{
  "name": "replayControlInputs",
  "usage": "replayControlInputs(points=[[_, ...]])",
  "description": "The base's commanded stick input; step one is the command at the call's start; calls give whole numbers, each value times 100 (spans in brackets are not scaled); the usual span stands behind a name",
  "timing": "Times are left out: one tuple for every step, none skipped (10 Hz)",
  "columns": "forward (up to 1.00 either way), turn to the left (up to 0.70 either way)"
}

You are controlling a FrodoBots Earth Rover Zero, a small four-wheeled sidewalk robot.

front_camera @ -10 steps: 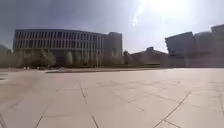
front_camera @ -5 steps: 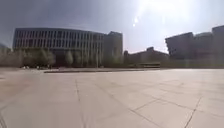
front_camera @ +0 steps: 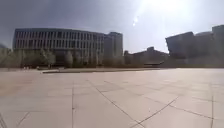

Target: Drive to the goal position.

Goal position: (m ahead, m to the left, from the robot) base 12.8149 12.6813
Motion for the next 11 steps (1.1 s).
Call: replayControlInputs(points=[[70, 1], [70, 1], [70, 1], [70, 1], [70, 1], [70, 1], [70, 1], [70, 1], [70, 1], [70, 1], [70, 1]])
